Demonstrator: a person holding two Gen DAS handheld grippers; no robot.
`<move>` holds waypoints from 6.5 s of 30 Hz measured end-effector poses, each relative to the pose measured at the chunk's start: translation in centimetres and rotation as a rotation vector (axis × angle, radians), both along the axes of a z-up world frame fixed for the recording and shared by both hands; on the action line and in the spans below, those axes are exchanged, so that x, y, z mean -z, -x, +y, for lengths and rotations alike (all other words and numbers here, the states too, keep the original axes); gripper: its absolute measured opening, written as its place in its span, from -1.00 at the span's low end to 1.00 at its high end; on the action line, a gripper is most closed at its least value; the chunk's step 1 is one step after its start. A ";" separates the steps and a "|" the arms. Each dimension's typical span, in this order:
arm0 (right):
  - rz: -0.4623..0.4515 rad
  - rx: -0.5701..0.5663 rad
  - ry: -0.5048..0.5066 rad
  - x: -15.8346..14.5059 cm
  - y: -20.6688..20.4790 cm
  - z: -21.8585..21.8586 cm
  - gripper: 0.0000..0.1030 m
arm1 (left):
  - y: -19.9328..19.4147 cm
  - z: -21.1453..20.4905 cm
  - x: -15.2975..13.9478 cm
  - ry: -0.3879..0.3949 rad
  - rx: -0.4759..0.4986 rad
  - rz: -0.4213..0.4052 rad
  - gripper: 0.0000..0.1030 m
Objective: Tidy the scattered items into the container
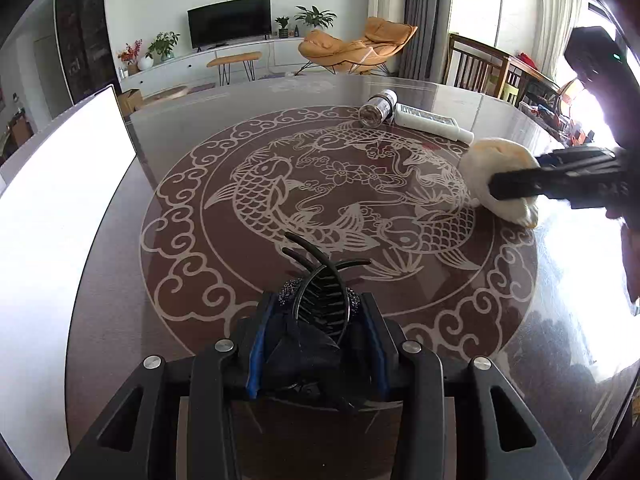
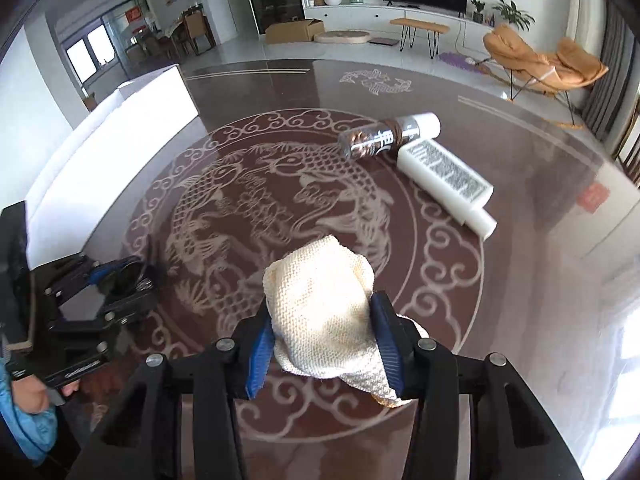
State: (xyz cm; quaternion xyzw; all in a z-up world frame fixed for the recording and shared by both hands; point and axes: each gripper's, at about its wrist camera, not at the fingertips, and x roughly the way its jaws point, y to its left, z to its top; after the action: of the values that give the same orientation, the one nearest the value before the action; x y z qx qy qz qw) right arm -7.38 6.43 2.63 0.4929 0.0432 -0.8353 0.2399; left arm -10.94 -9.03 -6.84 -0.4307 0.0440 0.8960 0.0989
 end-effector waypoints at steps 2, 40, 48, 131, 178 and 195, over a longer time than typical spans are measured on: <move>-0.003 0.026 0.040 -0.4 -3.3 1.0 -0.04 | 0.1 0.0 0.0 0.001 0.000 0.000 -0.19; 0.166 0.053 -0.109 3.7 -5.2 3.8 0.50 | 0.9 0.6 0.9 0.030 -0.037 -0.052 1.00; 0.166 0.053 -0.109 3.7 -5.3 3.8 0.50 | 0.9 0.5 0.9 0.030 -0.037 -0.053 1.00; 0.196 -0.085 0.146 -7.0 -10.3 -8.2 0.03 | -9.6 -9.0 -12.5 -0.216 -0.123 0.190 -0.31; 0.083 0.112 0.074 1.9 -7.3 -1.4 0.29 | -6.7 -4.1 -15.5 0.228 -0.168 0.219 0.80; 0.165 0.106 -0.120 3.1 1.4 8.2 0.31 | -0.3 3.6 0.3 0.009 -0.023 -0.044 0.85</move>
State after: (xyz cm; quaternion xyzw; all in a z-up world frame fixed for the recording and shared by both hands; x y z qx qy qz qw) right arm -8.73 14.63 -0.44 0.4375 0.0867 -0.8804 0.1612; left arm -10.69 -5.48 -7.14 -0.4510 0.0408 0.8872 0.0878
